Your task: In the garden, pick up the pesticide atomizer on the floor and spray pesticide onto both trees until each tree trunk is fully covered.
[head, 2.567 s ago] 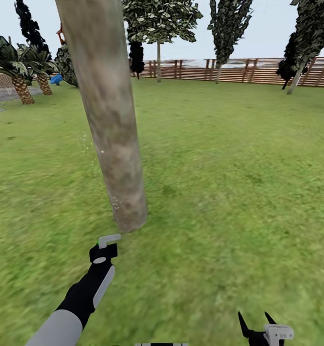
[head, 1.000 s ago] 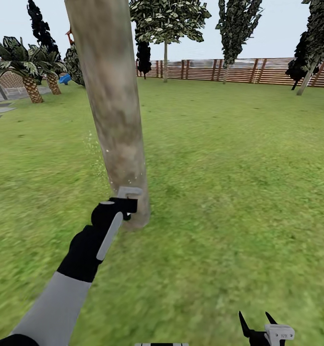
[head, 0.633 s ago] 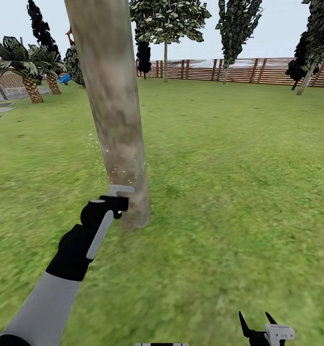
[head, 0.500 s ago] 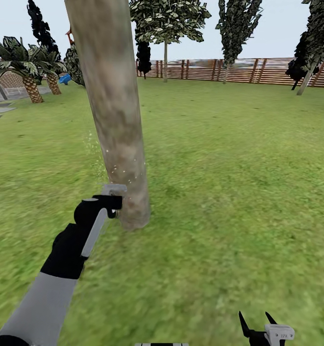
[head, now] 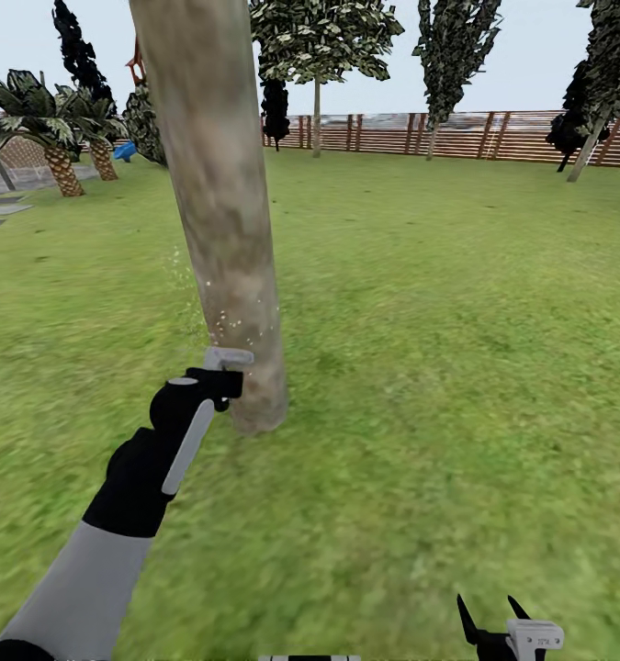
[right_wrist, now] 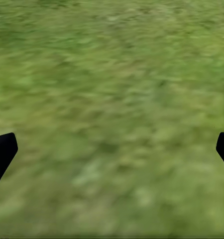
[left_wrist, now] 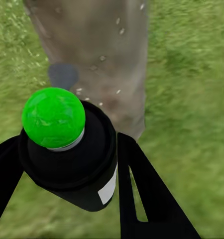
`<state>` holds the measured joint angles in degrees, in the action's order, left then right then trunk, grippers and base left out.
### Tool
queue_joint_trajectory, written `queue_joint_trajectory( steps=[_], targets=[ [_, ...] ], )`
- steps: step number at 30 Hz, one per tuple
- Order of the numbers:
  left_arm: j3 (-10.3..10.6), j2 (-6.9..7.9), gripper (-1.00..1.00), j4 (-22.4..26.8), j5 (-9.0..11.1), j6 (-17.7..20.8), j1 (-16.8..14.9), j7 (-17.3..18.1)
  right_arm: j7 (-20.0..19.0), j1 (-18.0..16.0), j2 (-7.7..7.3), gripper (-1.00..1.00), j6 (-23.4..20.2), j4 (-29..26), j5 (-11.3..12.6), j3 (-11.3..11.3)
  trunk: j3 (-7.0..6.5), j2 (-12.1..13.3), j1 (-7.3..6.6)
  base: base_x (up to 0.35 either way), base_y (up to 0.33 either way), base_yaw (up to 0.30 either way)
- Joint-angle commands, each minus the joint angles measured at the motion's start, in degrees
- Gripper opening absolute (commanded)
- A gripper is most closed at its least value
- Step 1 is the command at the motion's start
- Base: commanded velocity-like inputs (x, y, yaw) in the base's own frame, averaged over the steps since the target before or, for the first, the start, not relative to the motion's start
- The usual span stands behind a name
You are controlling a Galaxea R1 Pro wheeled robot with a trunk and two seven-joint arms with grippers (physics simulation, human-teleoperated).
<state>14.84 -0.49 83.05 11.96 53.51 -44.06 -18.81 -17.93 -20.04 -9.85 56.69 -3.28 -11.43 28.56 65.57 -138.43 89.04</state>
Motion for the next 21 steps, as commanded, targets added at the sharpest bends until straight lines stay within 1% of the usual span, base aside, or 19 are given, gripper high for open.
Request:
queue_joint_trajectory(
  steps=[1,2,3,4,5,7,8,9,10,11,13,15,16,17,18,19,20,21],
  targets=[
    [-0.1,0.14,-1.00,0.0,0.0,0.0,-0.1,0.0,0.0,0.0,0.00,1.00,0.0,0.0,0.0,0.0,0.00,0.0,0.00,-0.017,0.000,0.000],
    [-1.0,0.34,-1.00,0.0,0.0,0.0,-0.4,0.0,0.0,0.0,0.00,1.00,0.0,0.0,0.0,0.0,0.00,0.0,0.00,-0.009,0.000,0.000],
    [-4.8,0.56,-1.00,-0.1,-0.1,0.9,-1.5,0.0,0.0,0.0,0.00,1.00,0.0,0.0,0.0,0.0,0.00,0.0,0.00,-0.003,0.000,0.000],
    [-7.5,0.66,-1.00,-0.1,-0.1,2.1,-2.1,0.1,0.0,0.0,0.00,1.00,0.0,0.0,0.0,0.0,0.00,0.0,0.00,-0.001,0.000,0.000],
    [-9.4,0.72,-1.00,-0.1,0.0,3.0,-2.9,0.2,0.0,0.0,0.00,1.00,0.0,0.0,0.0,0.0,0.00,0.0,0.00,0.000,0.000,0.000],
    [-10.5,0.46,-1.00,-0.1,0.1,3.7,-3.9,0.2,0.0,0.0,0.00,1.00,0.0,0.0,0.0,0.0,0.00,0.0,0.00,0.000,0.000,0.000],
    [-9.2,-0.41,-1.00,0.0,0.2,4.0,-4.4,0.3,0.0,0.0,0.00,1.00,0.0,0.0,0.0,0.0,0.00,0.0,0.00,0.000,0.000,0.000],
    [-6.3,-1.33,-1.00,0.0,0.2,4.1,-4.7,0.2,0.0,0.0,0.00,1.00,0.0,0.0,0.0,0.0,0.00,0.0,0.00,0.000,0.000,0.000],
    [-3.8,-2.13,-1.00,0.0,0.2,4.2,-5.1,0.1,0.0,0.0,0.00,1.00,0.0,0.0,0.0,0.0,0.00,0.0,0.00,0.000,0.000,0.000],
    [-2.9,-2.96,-1.00,0.0,0.2,4.2,-5.4,0.1,0.0,0.0,0.00,1.00,0.0,0.0,0.0,0.0,0.00,0.0,0.00,0.000,0.000,0.000],
    [-2.0,-4.99,-1.00,0.0,0.1,4.3,-6.6,0.0,0.0,0.0,0.00,1.00,0.0,0.0,0.0,0.0,0.00,0.0,0.00,0.000,0.000,0.000],
    [-2.2,-4.72,-1.00,0.0,0.0,4.3,-7.0,0.0,0.0,0.0,0.00,1.00,0.0,0.0,0.0,-0.1,0.00,0.0,0.00,0.000,0.000,0.000],
    [-2.9,-4.06,-1.00,0.0,-0.1,4.3,-7.1,0.0,0.0,0.0,0.00,1.00,0.0,0.0,0.0,0.0,0.00,0.0,0.00,0.000,0.000,0.000],
    [-4.8,-2.93,-1.00,0.0,0.0,4.3,-7.3,0.0,0.0,0.0,0.00,1.00,0.0,0.0,0.0,0.0,0.00,0.0,0.00,0.000,0.000,0.000],
    [-8.4,-0.91,-1.00,0.0,0.4,4.4,-7.4,0.2,0.0,0.0,0.00,1.00,0.0,0.0,0.0,0.0,0.00,0.0,0.00,0.000,0.000,0.000],
    [-10.2,0.09,-1.00,0.0,0.6,4.4,-7.5,0.3,0.0,0.0,0.00,1.00,0.0,0.0,0.0,0.0,0.00,0.0,0.00,0.000,0.000,0.000],
    [-11.1,0.80,-1.00,0.0,0.7,4.4,-7.5,0.4,0.0,0.0,0.00,1.00,0.0,0.0,0.0,0.0,0.00,0.0,0.00,0.000,0.000,0.000],
    [-11.4,0.94,-1.00,0.0,0.7,4.4,-7.5,0.4,0.0,0.0,0.00,1.00,0.0,0.0,0.0,0.0,0.00,0.0,0.00,0.000,0.000,0.000]
  ],
)
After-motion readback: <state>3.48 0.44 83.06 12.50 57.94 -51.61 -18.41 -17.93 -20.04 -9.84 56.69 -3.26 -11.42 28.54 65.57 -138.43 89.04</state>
